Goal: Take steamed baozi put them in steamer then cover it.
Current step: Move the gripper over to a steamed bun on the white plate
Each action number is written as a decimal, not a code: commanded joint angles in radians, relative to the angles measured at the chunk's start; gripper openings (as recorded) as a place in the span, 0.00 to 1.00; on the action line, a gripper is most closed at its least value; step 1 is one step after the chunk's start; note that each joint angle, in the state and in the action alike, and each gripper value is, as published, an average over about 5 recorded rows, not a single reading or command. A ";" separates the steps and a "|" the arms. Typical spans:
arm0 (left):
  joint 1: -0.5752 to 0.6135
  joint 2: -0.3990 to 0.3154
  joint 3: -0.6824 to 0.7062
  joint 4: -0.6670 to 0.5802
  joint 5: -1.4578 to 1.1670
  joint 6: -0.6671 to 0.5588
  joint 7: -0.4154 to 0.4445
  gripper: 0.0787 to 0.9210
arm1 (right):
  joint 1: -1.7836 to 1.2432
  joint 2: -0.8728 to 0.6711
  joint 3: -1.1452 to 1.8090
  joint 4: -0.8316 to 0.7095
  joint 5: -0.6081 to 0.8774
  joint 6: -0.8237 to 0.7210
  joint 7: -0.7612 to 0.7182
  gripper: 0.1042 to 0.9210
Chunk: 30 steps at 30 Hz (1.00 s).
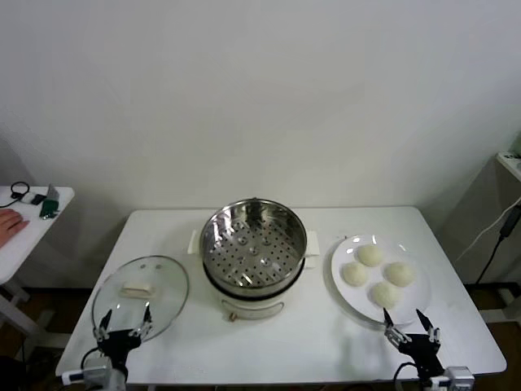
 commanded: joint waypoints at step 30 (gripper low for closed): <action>-0.031 0.044 0.058 0.015 0.017 0.006 0.007 0.88 | 1.413 -0.792 -1.051 -0.565 -0.176 -0.099 -0.663 0.88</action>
